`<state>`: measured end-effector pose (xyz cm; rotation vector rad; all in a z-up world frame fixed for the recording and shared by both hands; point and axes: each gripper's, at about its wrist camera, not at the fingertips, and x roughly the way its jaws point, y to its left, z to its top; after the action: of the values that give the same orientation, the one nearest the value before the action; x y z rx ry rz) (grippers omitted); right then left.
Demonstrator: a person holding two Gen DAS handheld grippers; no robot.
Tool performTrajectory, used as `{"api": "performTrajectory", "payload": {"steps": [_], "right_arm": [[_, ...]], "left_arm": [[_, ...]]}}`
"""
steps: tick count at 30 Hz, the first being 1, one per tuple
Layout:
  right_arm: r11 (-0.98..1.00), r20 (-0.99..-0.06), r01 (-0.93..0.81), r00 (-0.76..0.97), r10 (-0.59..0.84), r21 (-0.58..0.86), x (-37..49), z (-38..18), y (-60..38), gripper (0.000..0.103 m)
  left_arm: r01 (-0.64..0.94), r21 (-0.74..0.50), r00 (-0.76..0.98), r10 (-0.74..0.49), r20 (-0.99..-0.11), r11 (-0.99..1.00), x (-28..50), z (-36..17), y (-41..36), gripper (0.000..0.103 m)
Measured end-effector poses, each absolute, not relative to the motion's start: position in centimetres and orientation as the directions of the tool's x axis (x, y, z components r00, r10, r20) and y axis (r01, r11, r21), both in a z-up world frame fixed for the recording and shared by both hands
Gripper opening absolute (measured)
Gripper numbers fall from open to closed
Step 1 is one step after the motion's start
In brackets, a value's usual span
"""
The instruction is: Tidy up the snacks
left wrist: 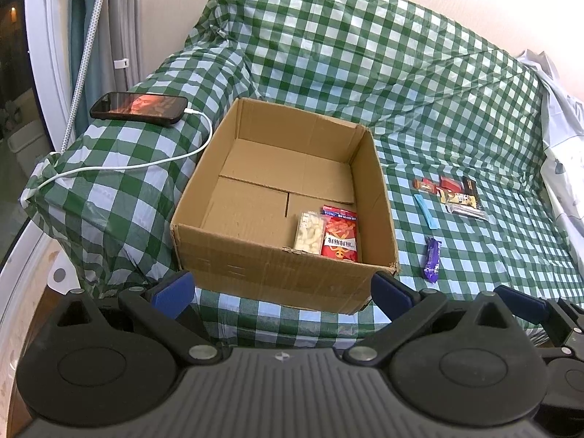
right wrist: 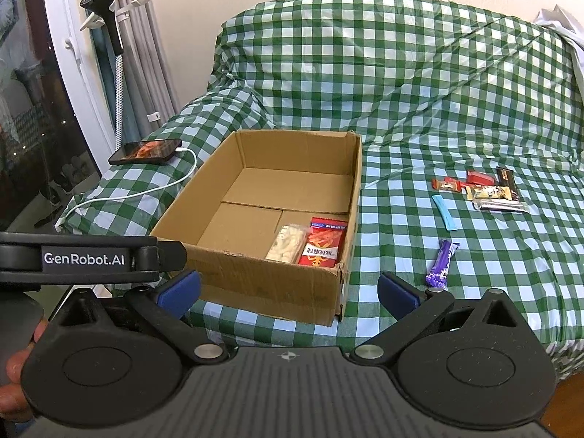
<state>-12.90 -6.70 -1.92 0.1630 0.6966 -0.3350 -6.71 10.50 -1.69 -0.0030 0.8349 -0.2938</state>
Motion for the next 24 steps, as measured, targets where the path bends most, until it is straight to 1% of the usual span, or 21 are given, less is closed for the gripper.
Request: {"api": "performTrajectory", "payload": {"steps": [24], "right_arm": [[0.933,-0.673,0.357,0.702,-0.233,0.049,-12.3,-2.5,-7.8,0.102]], "left_arm": [[0.255,-0.111,0.621,-0.25,-0.743,0.961,-6.3,-2.2,10.0,0.103]]}}
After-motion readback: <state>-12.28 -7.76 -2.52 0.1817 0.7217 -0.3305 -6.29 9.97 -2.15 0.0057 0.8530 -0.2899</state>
